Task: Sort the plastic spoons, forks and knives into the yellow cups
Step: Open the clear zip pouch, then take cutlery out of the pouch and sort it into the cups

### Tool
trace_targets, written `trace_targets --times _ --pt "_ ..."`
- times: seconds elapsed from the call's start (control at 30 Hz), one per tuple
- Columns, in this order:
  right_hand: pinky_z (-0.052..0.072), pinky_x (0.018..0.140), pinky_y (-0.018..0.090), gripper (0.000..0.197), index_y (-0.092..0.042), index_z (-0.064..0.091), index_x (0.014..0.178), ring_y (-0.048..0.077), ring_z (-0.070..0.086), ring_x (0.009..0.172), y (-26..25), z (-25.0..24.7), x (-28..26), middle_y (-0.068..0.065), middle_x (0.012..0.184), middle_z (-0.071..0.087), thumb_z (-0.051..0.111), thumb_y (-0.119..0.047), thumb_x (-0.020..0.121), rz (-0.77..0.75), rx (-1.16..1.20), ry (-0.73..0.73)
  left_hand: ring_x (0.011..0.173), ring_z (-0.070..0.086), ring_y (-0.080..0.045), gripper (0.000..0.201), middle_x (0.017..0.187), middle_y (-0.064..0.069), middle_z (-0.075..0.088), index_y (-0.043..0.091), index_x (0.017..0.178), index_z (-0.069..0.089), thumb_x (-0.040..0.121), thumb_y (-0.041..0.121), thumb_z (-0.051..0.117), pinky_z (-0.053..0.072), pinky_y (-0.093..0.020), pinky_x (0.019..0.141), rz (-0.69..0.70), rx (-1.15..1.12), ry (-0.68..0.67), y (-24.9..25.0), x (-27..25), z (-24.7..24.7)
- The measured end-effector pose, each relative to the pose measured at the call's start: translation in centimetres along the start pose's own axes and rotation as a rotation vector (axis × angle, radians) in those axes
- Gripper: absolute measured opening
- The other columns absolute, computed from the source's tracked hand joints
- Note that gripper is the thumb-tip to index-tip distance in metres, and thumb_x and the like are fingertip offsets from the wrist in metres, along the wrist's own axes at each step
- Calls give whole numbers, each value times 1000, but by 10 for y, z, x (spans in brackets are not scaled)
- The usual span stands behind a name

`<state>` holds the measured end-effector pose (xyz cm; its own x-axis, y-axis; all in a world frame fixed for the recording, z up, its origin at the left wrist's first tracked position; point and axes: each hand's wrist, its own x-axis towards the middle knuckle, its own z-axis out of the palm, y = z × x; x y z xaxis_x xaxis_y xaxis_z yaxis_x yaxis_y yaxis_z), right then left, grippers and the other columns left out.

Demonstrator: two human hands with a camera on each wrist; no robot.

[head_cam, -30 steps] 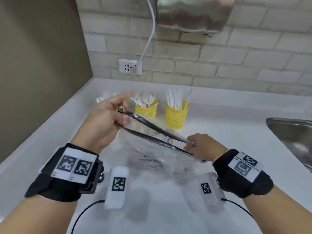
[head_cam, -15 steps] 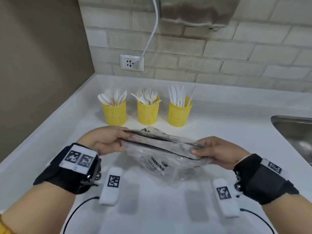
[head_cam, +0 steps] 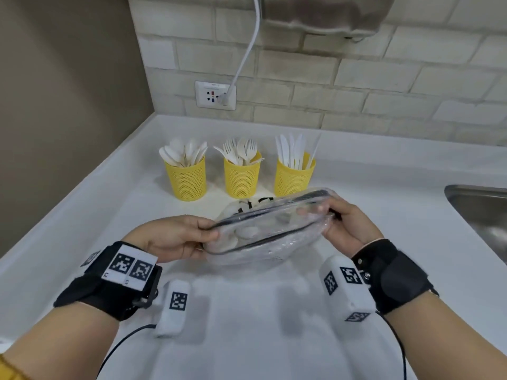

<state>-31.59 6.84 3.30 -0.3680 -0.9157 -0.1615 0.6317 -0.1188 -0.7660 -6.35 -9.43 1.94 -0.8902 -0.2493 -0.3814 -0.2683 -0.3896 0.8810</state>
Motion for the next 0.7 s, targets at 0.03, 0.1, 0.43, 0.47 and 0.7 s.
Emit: trace_targets --times 0.03,0.1,0.43,0.47,0.7 --pt "61 64 35 20 -4 62 85 23 70 66 1 2 0 10 66 69 62 -2 66 55 -34 37 73 72 -16 45 79 -7 74 9 84 75 45 24 92 59 -27 62 1 -98 64 1 1 1" --pt "60 62 31 16 -4 64 89 20 70 60 8 -4 1 10 67 71 50 -4 83 242 -170 144 69 73 -23 16 76 -14 73 -1 87 68 74 9 71 60 -34 56 43 -314 234 7 6 7" --pt "44 68 19 32 -21 56 100 17 51 84 -27 8 -7 4 95 50 62 1 78 -224 -1147 286 74 52 -17 17 98 -8 49 24 97 38 94 8 39 45 -25 67 343 181 839 4 28 42" --pt "43 68 13 34 -22 58 96 14 52 81 -30 18 -13 5 93 52 60 7 78 -434 -1148 208 79 51 -13 21 105 -5 45 27 97 38 93 8 45 42 -18 70 481 364 886 2 25 47" --pt "41 81 22 31 -7 71 98 24 62 99 21 45 -8 11 102 70 47 7 84 -284 -1892 -337 113 53 -15 21 120 -5 54 13 101 71 84 7 60 29 -6 76 402 1147 691 8 31 51"
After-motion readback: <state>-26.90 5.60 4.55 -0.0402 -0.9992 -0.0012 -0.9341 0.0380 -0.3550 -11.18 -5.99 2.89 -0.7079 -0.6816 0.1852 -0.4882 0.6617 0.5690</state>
